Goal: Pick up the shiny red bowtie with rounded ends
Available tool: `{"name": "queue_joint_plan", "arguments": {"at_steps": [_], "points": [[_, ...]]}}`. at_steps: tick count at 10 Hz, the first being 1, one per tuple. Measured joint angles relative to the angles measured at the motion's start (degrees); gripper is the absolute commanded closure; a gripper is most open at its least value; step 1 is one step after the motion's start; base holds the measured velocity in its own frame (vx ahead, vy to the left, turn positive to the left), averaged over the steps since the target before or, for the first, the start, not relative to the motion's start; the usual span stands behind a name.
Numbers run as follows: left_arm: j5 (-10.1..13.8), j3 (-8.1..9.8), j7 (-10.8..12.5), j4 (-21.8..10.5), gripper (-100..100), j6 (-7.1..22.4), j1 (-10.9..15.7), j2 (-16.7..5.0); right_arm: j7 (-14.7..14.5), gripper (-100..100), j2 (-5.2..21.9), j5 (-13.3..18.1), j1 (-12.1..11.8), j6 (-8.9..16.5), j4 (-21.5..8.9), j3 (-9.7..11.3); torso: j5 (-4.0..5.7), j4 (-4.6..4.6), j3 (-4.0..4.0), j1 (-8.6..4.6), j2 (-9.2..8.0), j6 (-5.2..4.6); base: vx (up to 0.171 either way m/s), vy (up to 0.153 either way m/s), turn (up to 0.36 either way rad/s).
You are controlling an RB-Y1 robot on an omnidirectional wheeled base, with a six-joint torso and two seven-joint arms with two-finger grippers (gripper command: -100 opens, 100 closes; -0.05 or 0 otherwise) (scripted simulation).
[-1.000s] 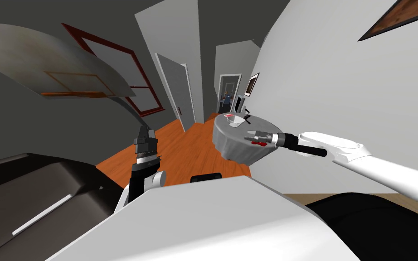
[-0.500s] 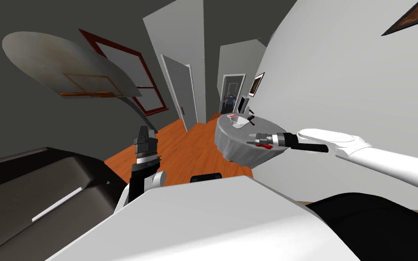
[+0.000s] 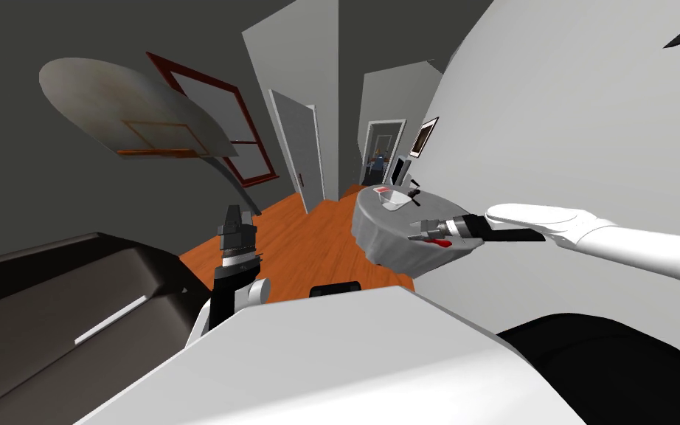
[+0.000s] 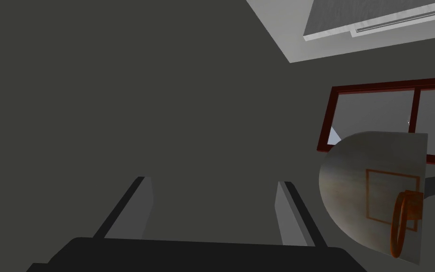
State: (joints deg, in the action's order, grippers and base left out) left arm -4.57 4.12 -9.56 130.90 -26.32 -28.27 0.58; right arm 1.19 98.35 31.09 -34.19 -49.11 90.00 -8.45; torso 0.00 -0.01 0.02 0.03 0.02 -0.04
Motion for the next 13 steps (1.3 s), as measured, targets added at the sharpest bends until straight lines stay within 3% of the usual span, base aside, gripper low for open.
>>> {"name": "queue_joint_plan", "arguments": {"at_steps": [1,2,3,4,6,7,8,9,10,11,13], "points": [[0.00,0.00,0.00,0.00,0,0.00,0.00,0.00,0.05,-100,1.81,0.96,-0.01,-0.24,-0.77,1.17,0.01,-0.01,0.01,-0.02,0.01,0.02,0.008,-0.002,0.049],[0.00,0.00,0.00,0.00,0,0.00,0.00,0.00,-0.19,-100,3.14,1.28,1.84,-0.63,-1.89,3.87,0.02,0.00,0.00,-0.04,0.00,-0.01,0.009,0.000,0.097],[0.00,0.00,0.00,0.00,0,0.00,0.00,0.00,-0.46,-100,4.78,2.22,1.77,-1.18,-2.99,5.42,0.02,0.00,0.00,-0.04,-0.01,0.01,0.009,-0.006,0.153],[0.00,0.00,0.00,0.00,0,0.00,0.00,0.00,-0.73,-100,6.17,3.69,2.73,-1.67,-4.22,8.46,0.03,-0.01,0.00,-0.06,0.00,0.01,0.006,-0.009,0.043],[0.00,0.00,0.00,0.00,0,0.00,0.00,0.00,-0.65,-100,8.16,4.49,1.55,-2.41,-4.98,8.28,0.02,0.01,-0.03,-0.05,-0.05,-0.02,0.003,-0.003,0.036],[0.00,0.00,0.00,0.00,0,0.00,0.00,0.00,-1.09,-100,10.11,4.21,-2.79,-2.01,-4.97,6.12,0.02,0.01,-0.02,-0.04,-0.04,0.01,0.001,-0.006,0.057],[0.00,0.00,0.00,0.00,0,0.00,0.00,0.00,-2.00,-100,11.64,3.20,1.25,-1.99,-5.87,11.16,0.02,0.01,-0.03,-0.05,-0.04,-0.02,0.000,0.000,0.000],[0.00,0.00,0.00,0.00,0,0.00,0.00,0.00,-2.30,-100,11.96,3.12,0.87,-2.17,-6.15,11.29,0.03,0.02,-0.04,-0.05,-0.06,-0.03,0.000,0.000,0.000],[0.00,0.00,0.00,0.00,0,0.00,0.00,0.00,-1.13,-100,10.78,5.38,0.44,-2.78,-6.12,9.52,0.04,0.02,-0.05,-0.05,-0.08,-0.03,0.000,-0.004,0.086],[0.00,0.00,0.00,0.00,0,0.00,0.00,0.00,0.68,-100,10.30,8.90,3.69,-3.97,-6.70,11.91,0.03,0.02,-0.04,-0.06,-0.07,0.00,0.000,-0.009,0.052],[0.00,0.00,0.00,0.00,0,0.00,0.00,0.00,-0.61,-100,12.46,6.90,0.86,-3.64,-7.20,11.53,0.03,0.02,-0.04,-0.06,-0.07,-0.03,0.000,-0.006,0.036]]}}
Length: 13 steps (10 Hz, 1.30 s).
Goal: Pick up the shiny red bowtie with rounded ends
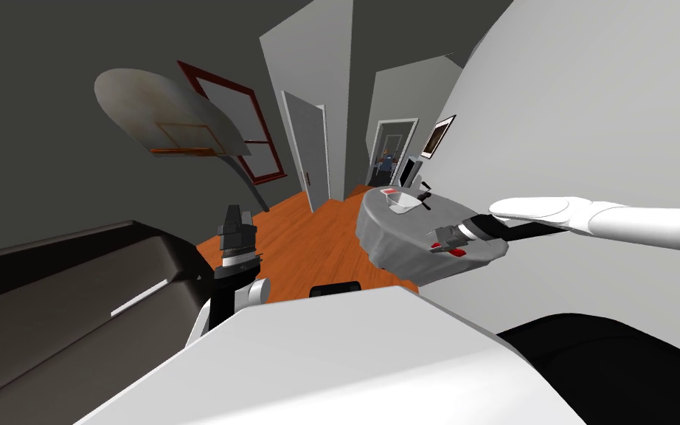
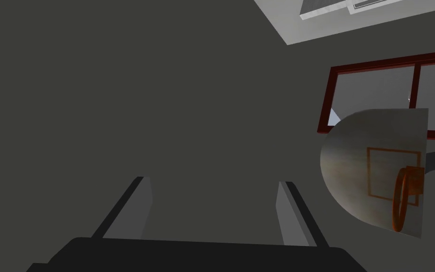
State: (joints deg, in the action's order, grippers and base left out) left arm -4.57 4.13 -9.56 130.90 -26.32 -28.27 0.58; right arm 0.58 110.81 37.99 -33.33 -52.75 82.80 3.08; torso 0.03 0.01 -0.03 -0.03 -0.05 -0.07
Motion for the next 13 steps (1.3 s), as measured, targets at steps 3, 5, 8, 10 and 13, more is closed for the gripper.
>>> {"name": "queue_joint_plan", "arguments": {"at_steps": [3,5,8,10,13], "points": [[0.00,0.00,0.00,0.00,0,0.00,0.00,0.00,-3.53,-100,3.67,-6.82,0.48,0.54,-0.96,7.59,0.01,0.01,-0.01,-0.02,-0.02,-0.01,0.000,-0.004,0.014],[0.00,0.00,0.00,0.00,0,0.00,0.00,0.00,-0.01,-100,1.40,-1.79,-1.68,-0.75,-1.17,2.17,0.00,0.01,-0.01,0.01,-0.02,0.00,0.000,0.000,0.000],[0.00,0.00,0.00,0.00,0,0.00,0.00,0.00,-0.24,-100,3.15,1.80,-1.91,-0.78,-1.91,1.88,0.01,0.00,0.00,-0.02,0.00,0.00,-0.001,-0.011,0.060],[0.00,0.00,0.00,0.00,0,0.00,0.00,0.00,-0.37,-100,4.50,2.50,-1.75,-1.45,-2.82,3.35,0.00,0.00,0.00,-0.02,0.00,0.00,-0.002,-0.011,0.042],[0.00,0.00,0.00,0.00,0,0.00,0.00,0.00,-1.41,-100,6.38,1.99,0.47,-1.22,-3.26,9.01,0.01,0.01,-0.01,-0.01,-0.02,-0.01,-0.001,-0.003,0.010]]}}
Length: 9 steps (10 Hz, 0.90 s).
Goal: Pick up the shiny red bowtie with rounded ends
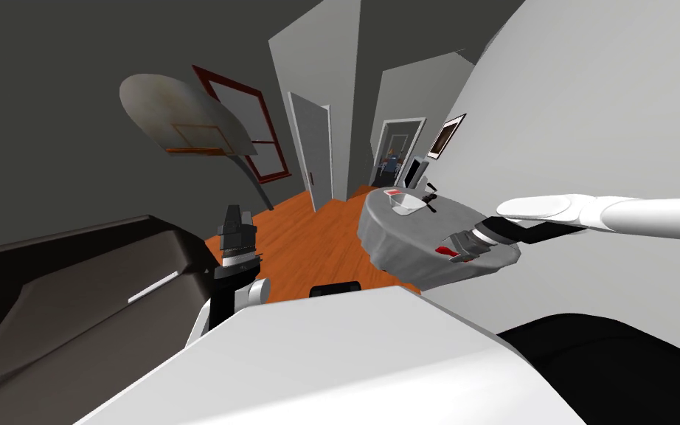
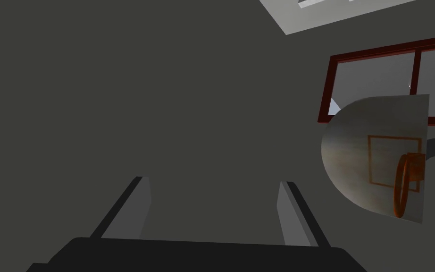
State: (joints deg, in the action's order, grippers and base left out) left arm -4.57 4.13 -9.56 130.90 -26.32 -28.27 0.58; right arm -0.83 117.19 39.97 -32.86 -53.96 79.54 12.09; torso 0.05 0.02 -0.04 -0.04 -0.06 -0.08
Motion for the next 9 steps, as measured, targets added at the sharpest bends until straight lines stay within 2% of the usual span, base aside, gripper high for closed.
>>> {"name": "queue_joint_plan", "arguments": {"at_steps": [1,2,3,4,5,6,7,8,9], "points": [[0.00,0.00,0.00,0.00,0,0.00,0.00,0.00,0.35,-100,-0.32,0.59,-1.03,-0.28,-0.21,-1.58,-0.01,0.00,0.00,0.02,0.00,0.01,-0.003,-0.012,0.099],[0.00,0.00,0.00,0.00,0,0.00,0.01,0.00,0.22,-100,1.04,0.81,-0.45,-0.59,-0.80,0.44,-0.03,-0.01,0.01,0.00,0.01,0.03,-0.002,-0.012,0.029],[0.00,0.00,0.00,0.00,0,0.00,0.00,0.00,0.15,0,1.22,0.84,-0.37,-0.67,-0.89,0.77,0.00,0.00,0.00,0.00,0.01,0.00,0.000,0.000,0.000],[0.00,0.00,0.00,0.00,0,0.00,0.00,0.00,0.16,-100,1.20,0.83,-0.38,-0.66,-0.88,0.73,-0.01,0.00,0.00,0.02,0.01,0.01,0.089,-0.011,-0.367],[0.00,0.01,0.00,0.00,0,0.00,-0.03,0.00,-0.18,-100,0.98,1.74,0.26,-0.72,-0.10,0.81,0.00,-0.02,0.09,-0.01,0.20,-0.11,0.218,0.012,-0.474],[0.00,0.01,0.00,0.00,0,0.00,-0.03,0.00,-1.04,-100,1.33,2.15,2.86,-0.17,1.95,3.39,-0.02,-0.11,0.31,0.07,0.58,-0.07,0.180,0.017,-0.202],[0.00,0.00,0.00,0.00,0,0.00,-0.02,0.00,-1.22,-100,1.25,2.99,2.89,0.29,3.09,3.52,-0.02,-0.16,0.38,0.07,0.63,0.03,0.076,-0.008,0.007],[0.00,0.00,0.00,0.00,0,0.00,-0.01,0.00,-0.89,-100,0.79,3.96,1.92,0.13,3.09,2.17,-0.01,-0.12,0.27,-0.02,0.43,0.06,0.013,-0.020,0.035],[0.00,0.00,0.00,0.00,0,0.00,0.00,0.00,-0.65,-100,0.44,4.53,1.30,-0.19,2.85,0.82,0.01,-0.06,0.13,-0.07,0.20,0.04,0.086,-0.009,-0.343]]}}
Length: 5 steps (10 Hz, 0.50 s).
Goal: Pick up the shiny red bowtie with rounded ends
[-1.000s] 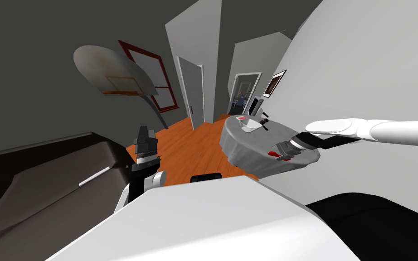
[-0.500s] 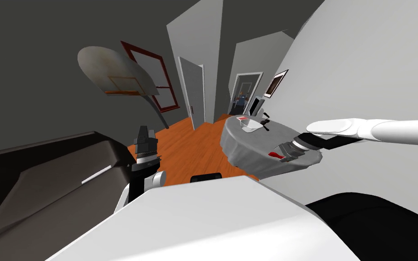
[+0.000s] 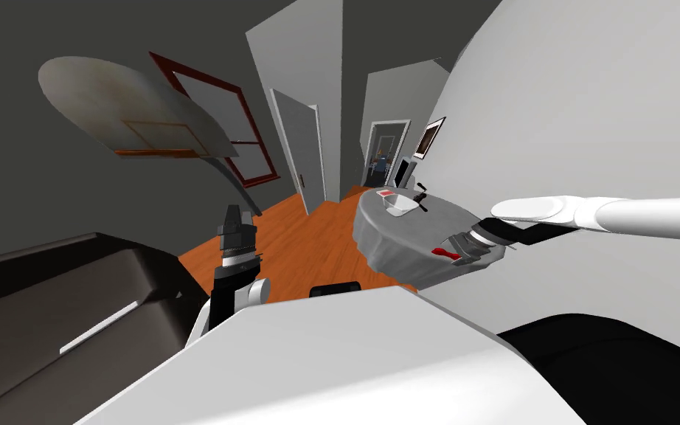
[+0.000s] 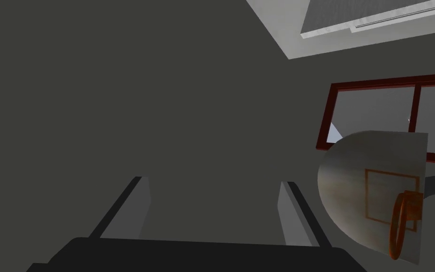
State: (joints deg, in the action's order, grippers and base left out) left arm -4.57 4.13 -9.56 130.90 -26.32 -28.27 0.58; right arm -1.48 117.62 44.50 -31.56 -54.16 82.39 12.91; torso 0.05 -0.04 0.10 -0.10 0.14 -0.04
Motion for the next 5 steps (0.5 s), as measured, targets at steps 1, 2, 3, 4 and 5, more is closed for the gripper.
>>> {"name": "queue_joint_plan", "arguments": {"at_steps": [1,2,3,4,5], "points": [[0.00,0.01,0.00,0.00,0,0.00,-0.02,0.00,0.32,-100,-0.42,1.61,-0.28,-0.09,1.06,-1.50,0.01,0.02,0.02,0.02,0.08,-0.12,0.200,-0.008,-0.478],[0.00,0.01,0.00,0.00,0,0.00,-0.03,0.00,0.33,-100,-0.92,3.56,-0.03,-0.08,2.64,-2.39,0.00,-0.05,0.18,0.02,0.36,-0.10,0.276,0.000,-0.439],[0.00,0.01,0.00,0.00,0,0.00,-0.04,0.00,0.12,-100,-1.72,5.85,0.12,0.10,4.38,-3.26,0.00,-0.13,0.36,0.06,0.67,-0.09,0.315,0.054,-0.428],[0.00,0.01,0.00,0.00,0,-0.01,-0.04,0.00,-0.04,-100,-2.46,8.23,0.28,-0.14,5.85,-4.59,-0.04,-0.19,0.49,0.20,0.88,-0.04,0.174,0.052,-0.270],[0.00,0.01,0.00,0.01,0,0.00,-0.02,0.00,-0.30,-100,-2.44,8.87,0.97,-0.26,6.67,-4.41,-0.05,-0.15,0.36,0.19,0.59,0.00,0.036,0.020,-0.071]]}}
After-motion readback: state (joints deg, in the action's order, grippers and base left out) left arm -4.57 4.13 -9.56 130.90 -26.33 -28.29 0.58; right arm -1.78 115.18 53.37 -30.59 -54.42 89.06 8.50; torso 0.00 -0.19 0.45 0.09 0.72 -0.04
